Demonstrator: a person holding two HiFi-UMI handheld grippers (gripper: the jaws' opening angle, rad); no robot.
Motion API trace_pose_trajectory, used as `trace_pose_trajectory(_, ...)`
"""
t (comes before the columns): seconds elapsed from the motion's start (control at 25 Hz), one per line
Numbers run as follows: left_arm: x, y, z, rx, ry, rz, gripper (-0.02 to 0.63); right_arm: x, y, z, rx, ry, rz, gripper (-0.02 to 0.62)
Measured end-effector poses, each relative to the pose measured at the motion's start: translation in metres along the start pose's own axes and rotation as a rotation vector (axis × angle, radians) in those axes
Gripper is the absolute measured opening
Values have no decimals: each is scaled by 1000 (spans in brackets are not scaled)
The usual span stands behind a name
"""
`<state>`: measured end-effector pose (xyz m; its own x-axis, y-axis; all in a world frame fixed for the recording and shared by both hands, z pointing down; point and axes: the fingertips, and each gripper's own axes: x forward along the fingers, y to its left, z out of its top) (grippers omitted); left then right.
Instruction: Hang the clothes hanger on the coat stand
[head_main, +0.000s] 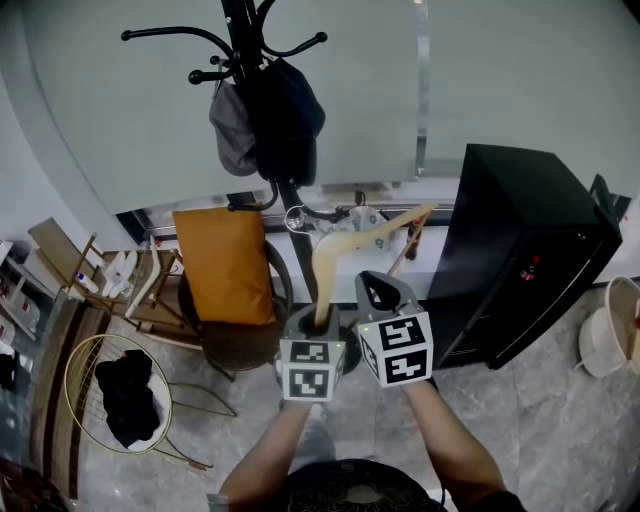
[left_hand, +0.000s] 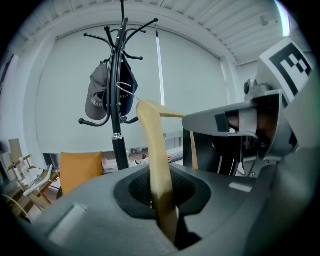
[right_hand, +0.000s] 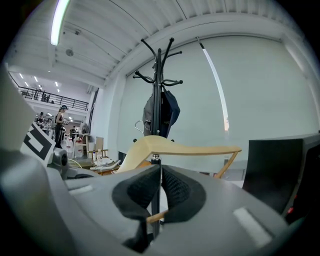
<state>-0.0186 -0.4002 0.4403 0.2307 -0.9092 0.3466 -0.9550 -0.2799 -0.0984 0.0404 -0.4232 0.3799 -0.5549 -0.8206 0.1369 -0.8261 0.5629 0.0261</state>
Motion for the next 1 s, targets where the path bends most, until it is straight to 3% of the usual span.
trace_pose_trajectory(0.6, 25, 11, -3, -6, 6, -7, 41, 18, -10, -8, 0, 29, -3, 3)
trace_pose_trajectory(1.0, 40, 22, -9, 37, 31, -9, 41, 34, -9, -6, 7, 29, -2, 3)
